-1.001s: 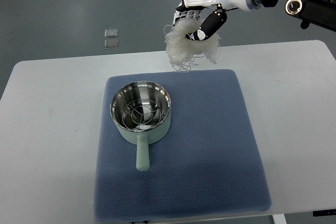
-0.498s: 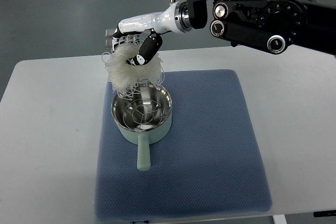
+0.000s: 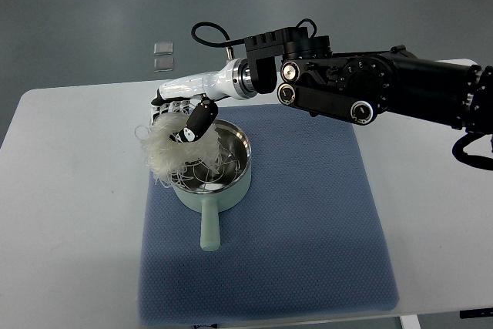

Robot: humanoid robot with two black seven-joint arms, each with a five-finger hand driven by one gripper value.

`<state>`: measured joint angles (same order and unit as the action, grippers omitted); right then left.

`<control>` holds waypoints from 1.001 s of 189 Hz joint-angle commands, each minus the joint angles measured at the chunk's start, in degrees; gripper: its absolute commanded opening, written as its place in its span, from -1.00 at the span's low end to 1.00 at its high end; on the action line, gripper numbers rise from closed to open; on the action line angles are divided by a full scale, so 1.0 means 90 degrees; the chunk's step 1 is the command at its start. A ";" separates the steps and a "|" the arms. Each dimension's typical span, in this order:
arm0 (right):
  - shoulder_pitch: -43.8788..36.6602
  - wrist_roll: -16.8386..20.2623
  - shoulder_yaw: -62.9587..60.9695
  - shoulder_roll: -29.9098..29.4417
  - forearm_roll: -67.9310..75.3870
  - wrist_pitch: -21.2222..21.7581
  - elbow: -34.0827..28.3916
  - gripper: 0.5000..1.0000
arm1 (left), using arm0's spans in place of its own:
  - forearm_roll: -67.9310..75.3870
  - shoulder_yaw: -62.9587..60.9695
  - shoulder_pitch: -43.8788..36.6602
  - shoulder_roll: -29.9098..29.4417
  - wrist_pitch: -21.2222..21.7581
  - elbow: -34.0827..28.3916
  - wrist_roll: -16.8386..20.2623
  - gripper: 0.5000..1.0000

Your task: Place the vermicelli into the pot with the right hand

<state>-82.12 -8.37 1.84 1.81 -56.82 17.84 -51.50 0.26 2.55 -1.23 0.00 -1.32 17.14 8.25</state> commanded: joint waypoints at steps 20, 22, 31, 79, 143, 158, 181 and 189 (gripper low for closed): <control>0.0150 0.0002 0.0098 0.0004 -0.0064 0.0010 0.0127 -1.00 | 0.0000 0.0000 0.0000 0.0000 0.0000 0.0000 0.0001 1.00; 0.0150 -0.0008 0.0108 0.0004 -0.0064 0.0010 0.0136 -1.00 | 0.0000 0.0000 0.0000 0.0000 0.0000 0.0000 0.0001 1.00; 0.0170 -0.0008 0.0137 0.0014 -0.0064 0.0010 0.0136 -1.00 | 0.0000 0.0000 0.0000 0.0000 0.0000 0.0000 0.0001 1.00; 0.0365 -0.0008 0.0137 0.0053 -0.0054 -0.0019 0.0215 0.73 | 0.0000 0.0000 0.0000 0.0000 0.0000 0.0000 0.0001 1.00; 0.0307 -0.0008 -0.0624 0.0541 0.0053 0.0059 0.0224 0.73 | 0.0000 -0.0010 0.0000 0.0000 0.0000 0.0000 0.0001 1.00; 0.0414 -0.0018 -0.1337 0.0814 0.0248 0.0079 0.0224 0.73 | 0.0000 0.0000 0.0000 0.0000 0.0000 0.0000 0.0001 1.00; 0.1146 -0.0028 -0.2293 0.1254 0.1048 0.0069 0.0224 0.73 | 0.0000 0.0000 0.0000 0.0000 0.0000 0.0000 -0.0009 1.00; 0.1439 -0.0018 -0.2723 0.1391 0.1429 0.0069 0.0224 0.73 | 0.0000 -0.0010 0.0000 0.0000 0.0000 0.0000 0.0001 1.00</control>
<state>-75.10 -8.52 -14.30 11.17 -51.11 18.52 -49.47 0.26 2.52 -1.23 0.00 -1.32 17.14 8.23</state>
